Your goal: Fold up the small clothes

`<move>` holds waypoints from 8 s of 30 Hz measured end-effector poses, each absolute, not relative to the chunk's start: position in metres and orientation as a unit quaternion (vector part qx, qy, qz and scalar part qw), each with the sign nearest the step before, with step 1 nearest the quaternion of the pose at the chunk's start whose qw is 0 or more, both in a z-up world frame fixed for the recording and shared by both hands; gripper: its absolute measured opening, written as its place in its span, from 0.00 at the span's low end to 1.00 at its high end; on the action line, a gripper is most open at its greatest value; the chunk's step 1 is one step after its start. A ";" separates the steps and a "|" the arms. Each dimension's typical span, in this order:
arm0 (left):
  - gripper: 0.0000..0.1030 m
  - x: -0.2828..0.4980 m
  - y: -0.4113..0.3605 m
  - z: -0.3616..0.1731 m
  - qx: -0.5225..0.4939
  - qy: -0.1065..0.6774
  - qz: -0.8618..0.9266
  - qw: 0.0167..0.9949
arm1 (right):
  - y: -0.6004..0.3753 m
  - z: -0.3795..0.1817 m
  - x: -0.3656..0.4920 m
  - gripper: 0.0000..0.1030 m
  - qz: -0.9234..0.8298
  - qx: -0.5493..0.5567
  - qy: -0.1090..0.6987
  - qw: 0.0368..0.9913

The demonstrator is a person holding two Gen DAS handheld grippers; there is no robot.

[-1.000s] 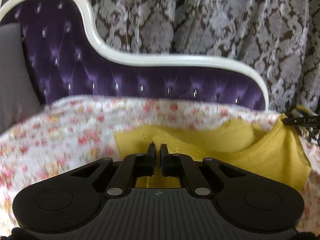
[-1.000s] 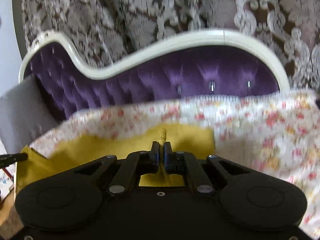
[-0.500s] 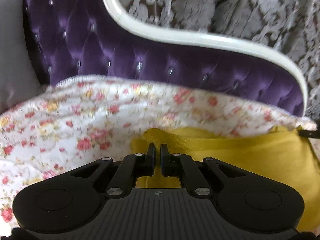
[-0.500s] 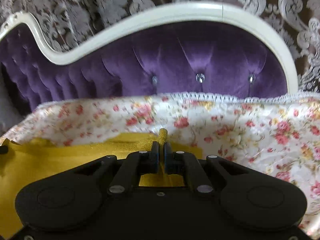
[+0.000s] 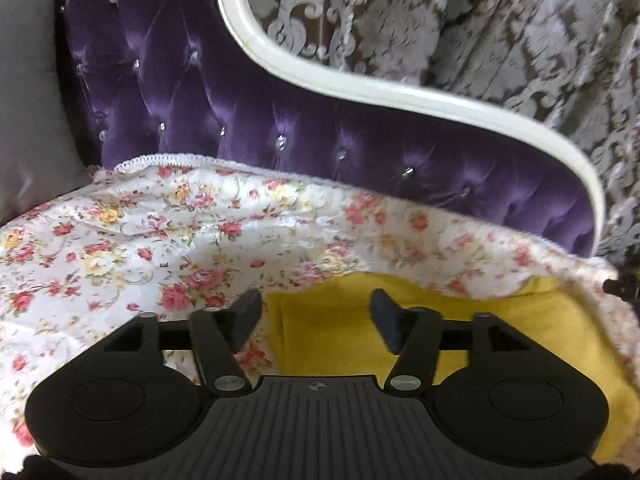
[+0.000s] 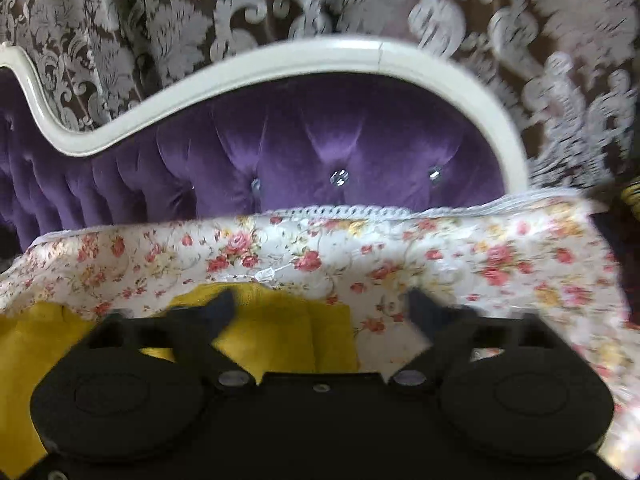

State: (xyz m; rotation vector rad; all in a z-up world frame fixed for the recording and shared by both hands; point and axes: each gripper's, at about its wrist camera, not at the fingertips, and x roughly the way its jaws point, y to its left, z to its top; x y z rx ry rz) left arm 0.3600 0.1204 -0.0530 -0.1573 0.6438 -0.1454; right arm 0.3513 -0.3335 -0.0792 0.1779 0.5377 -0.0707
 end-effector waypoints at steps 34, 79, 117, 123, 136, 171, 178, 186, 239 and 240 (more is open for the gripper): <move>0.76 0.299 0.104 -0.069 -0.024 0.338 -0.117 0.933 | -0.297 -0.080 0.297 0.77 0.050 0.015 0.278 0.959; 0.06 0.403 0.083 -0.084 0.037 0.309 -0.069 0.948 | -0.321 -0.098 0.414 0.11 0.055 0.048 0.287 0.955; 0.93 0.377 -0.048 -0.109 0.061 0.390 -0.136 0.909 | -0.349 -0.128 0.319 1.00 0.183 0.203 0.323 0.906; 0.96 0.384 -0.052 -0.108 0.054 0.395 -0.137 0.907 | -0.357 -0.131 0.331 1.00 0.202 0.256 0.325 0.888; 0.88 0.397 -0.042 -0.092 -0.007 0.412 -0.120 0.903 | -0.348 -0.118 0.325 0.26 0.190 0.221 0.344 0.893; 0.81 0.310 0.140 -0.064 -0.136 0.388 -0.075 0.909 | -0.203 -0.010 0.323 0.23 0.204 0.149 0.327 0.910; 0.81 0.292 0.183 -0.074 -0.155 0.386 -0.066 0.907 | -0.070 -0.037 0.326 0.16 0.281 0.077 0.354 0.889; 0.81 0.284 0.206 -0.082 -0.163 0.391 -0.068 0.903 | -0.021 -0.060 0.306 0.19 0.330 0.060 0.320 0.886; 0.81 0.402 0.095 -0.100 -0.240 0.427 -0.192 0.850 | -0.067 -0.088 0.209 0.13 0.284 -0.037 0.222 0.932; 0.73 0.403 0.094 -0.100 -0.234 0.423 -0.186 0.855 | -0.065 -0.088 0.209 0.13 0.286 -0.040 0.221 0.932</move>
